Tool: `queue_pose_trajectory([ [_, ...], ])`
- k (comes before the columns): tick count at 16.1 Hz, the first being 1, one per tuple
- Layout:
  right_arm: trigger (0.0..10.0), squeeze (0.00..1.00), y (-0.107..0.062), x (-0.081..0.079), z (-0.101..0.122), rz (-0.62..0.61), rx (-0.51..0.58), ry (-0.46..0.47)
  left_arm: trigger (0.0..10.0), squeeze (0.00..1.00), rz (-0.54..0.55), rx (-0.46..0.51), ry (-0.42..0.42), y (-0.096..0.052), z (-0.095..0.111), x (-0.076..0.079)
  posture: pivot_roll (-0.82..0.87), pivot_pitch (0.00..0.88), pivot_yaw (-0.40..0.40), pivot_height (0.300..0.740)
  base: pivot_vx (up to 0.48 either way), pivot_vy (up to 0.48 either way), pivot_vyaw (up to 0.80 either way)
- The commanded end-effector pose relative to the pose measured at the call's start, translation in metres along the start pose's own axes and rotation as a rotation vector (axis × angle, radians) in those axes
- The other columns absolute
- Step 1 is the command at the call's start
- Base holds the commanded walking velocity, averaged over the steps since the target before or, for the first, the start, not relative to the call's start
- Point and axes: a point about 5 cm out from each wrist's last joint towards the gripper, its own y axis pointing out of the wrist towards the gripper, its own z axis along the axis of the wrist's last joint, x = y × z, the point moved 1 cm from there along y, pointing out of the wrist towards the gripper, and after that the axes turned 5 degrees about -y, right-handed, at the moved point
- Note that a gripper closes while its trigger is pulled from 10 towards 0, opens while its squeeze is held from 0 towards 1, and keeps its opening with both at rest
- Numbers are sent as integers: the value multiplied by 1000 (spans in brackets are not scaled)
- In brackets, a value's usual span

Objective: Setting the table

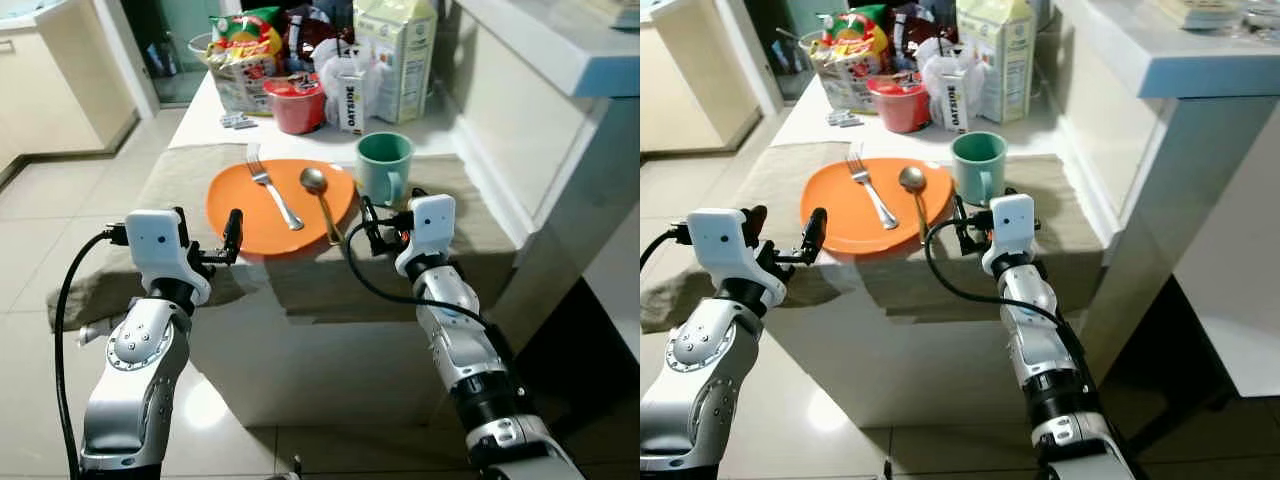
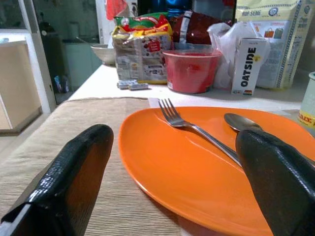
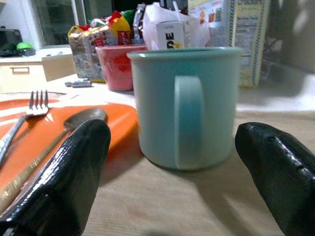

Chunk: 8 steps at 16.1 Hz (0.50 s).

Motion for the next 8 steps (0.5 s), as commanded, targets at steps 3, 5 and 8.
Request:
queue_pose_trajectory([
  [3, 10000, 0, 6, -1, 6, -5, 30, 16, 10000, 0, 4, -11, 23, -4, 3, -4, -43, 14, 110, 740, 0, 0, 0],
  [5, 9176, 0, 8, 3, 5, -23, 24, 3, 10000, 0, 5, -15, 22, -4, 3, -4, -48, 15, 109, 740, 0, 0, 0],
  [8, 0, 0, 8, 8, 6, -41, 33, -11, 10000, 0, 3, -16, 18, -3, 1, -2, -59, 10, 105, 740, 0, 0, 0],
])
